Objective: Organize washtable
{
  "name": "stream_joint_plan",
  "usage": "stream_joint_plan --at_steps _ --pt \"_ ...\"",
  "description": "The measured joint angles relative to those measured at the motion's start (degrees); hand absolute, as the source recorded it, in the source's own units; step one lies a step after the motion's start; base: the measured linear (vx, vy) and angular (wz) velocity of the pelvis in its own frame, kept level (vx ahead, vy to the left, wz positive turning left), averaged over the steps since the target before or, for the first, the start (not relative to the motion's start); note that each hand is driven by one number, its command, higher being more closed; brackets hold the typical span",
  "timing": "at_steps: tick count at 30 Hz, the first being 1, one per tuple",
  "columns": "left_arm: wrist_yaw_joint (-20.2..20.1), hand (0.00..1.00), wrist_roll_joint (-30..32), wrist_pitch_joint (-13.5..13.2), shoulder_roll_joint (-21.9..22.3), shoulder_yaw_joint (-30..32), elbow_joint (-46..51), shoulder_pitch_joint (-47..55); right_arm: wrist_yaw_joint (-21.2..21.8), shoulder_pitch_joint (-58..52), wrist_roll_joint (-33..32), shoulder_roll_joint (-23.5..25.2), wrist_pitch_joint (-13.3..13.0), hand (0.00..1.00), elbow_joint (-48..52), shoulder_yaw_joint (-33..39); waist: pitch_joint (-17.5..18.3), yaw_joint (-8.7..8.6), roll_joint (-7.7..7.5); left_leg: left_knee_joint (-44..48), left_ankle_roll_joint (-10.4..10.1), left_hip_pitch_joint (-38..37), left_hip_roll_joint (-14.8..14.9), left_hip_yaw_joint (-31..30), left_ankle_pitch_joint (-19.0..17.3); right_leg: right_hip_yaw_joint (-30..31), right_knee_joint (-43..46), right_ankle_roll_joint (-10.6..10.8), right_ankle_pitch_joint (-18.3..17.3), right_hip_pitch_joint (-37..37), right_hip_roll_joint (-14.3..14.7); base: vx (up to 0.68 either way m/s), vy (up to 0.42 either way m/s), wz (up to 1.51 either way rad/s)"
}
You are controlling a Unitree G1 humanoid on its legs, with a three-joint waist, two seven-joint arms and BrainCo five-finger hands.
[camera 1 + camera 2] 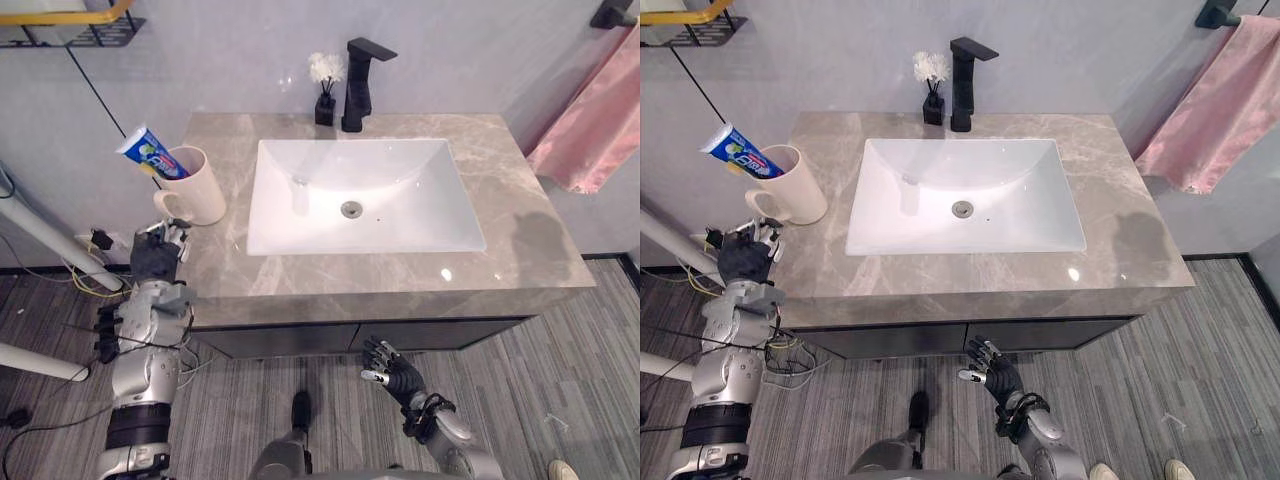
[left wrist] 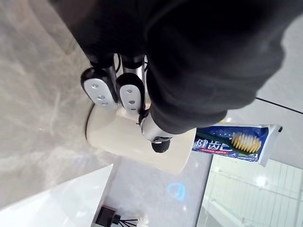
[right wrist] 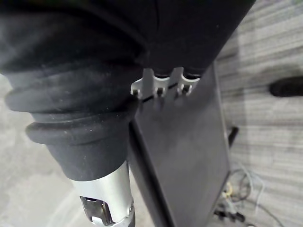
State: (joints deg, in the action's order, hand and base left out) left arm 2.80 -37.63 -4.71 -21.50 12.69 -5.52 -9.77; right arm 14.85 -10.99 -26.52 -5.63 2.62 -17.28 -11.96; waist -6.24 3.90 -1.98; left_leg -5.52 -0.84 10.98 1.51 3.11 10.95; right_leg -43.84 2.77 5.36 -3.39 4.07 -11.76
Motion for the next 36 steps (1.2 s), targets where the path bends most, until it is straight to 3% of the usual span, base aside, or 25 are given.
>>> stream_joint_plan --at_steps 7,16,36 --pt "1.1 1.0 -0.2 -0.2 -3.7 -2.3 -4.6 -5.6 -1.0 -1.0 0.0 0.0 0.1 0.0 0.2 -0.4 -1.9 0.12 -2.6 0.0 -0.1 0.8 0.2 0.0 -0.1 0.1 0.0 0.1 0.0 -0.7 0.1 0.0 0.0 0.0" --pt "2.3 1.0 -0.7 -0.9 -8.6 -2.4 -7.9 -11.5 -1.2 -2.0 -0.6 0.2 0.0 0.0 0.8 -0.4 -3.5 0.34 -4.62 0.0 -0.2 2.3 0.5 -0.8 0.0 -0.2 -0.6 0.6 0.3 -1.6 0.9 0.0 -0.002 0.03" --pt "2.7 1.0 -2.0 -2.0 -12.9 -2.6 -8.7 -16.8 -1.3 -2.1 -0.6 0.2 -0.1 0.0 2.7 -0.3 -6.3 1.42 -7.1 0.0 -0.2 3.3 0.6 -0.4 0.0 0.2 -0.7 0.6 0.4 -2.9 0.9 0.0 0.002 -0.01"
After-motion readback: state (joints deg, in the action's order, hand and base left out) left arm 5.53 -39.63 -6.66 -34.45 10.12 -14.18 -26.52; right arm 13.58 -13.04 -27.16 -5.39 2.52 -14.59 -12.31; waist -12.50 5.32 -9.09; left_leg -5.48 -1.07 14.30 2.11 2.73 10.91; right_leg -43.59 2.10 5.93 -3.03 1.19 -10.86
